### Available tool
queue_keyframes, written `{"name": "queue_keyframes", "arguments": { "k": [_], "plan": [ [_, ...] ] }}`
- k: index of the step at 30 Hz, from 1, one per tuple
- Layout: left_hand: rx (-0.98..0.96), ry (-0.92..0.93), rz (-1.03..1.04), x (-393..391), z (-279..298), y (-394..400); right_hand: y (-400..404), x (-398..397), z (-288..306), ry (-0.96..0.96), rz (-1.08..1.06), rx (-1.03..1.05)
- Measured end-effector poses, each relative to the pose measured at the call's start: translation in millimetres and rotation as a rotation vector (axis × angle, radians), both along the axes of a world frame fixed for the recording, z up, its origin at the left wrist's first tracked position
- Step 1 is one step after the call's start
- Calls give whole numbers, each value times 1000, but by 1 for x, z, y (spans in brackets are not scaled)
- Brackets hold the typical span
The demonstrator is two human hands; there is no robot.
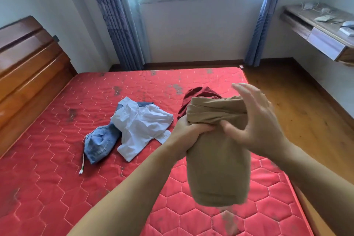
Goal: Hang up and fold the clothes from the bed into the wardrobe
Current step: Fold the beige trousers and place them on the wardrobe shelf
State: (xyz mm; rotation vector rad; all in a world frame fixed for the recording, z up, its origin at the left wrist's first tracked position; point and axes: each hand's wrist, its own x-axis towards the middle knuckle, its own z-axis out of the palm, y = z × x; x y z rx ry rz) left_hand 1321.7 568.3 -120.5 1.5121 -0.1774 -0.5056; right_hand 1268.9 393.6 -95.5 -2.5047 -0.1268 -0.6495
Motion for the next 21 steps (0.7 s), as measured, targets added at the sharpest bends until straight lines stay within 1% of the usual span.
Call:
{"name": "queue_keyframes", "arguments": {
  "k": [2,3,4,5,6,8,9,10,12,14,17,19,21],
  "plan": [
    [64,-53,-82,3,3,6,12,9,5,-36,119,-321],
    [63,-42,-131,4,6,12,16,15,9,-21,142,-428],
    [64,-20,-184,6,10,19,19,20,13,18,154,-486],
    [71,-8,-243,9,14,26,20,25,18,77,178,-502],
    [88,-5,-310,12,18,34,22,28,24,167,224,-469],
    [116,7,-443,17,26,51,30,34,34,429,374,-294],
    [130,25,-486,19,28,58,35,36,36,514,447,-179],
    [141,37,-513,20,30,66,40,39,34,541,496,-93],
    [164,49,-528,24,33,80,53,44,30,477,507,-11],
    [180,46,-492,27,32,95,65,47,25,428,463,40],
    [295,-16,-338,30,31,125,77,58,26,375,378,134],
    [407,-100,-238,30,35,149,85,69,35,344,311,218],
    [474,-164,-170,28,45,171,95,79,45,328,275,281]
  ]
}}
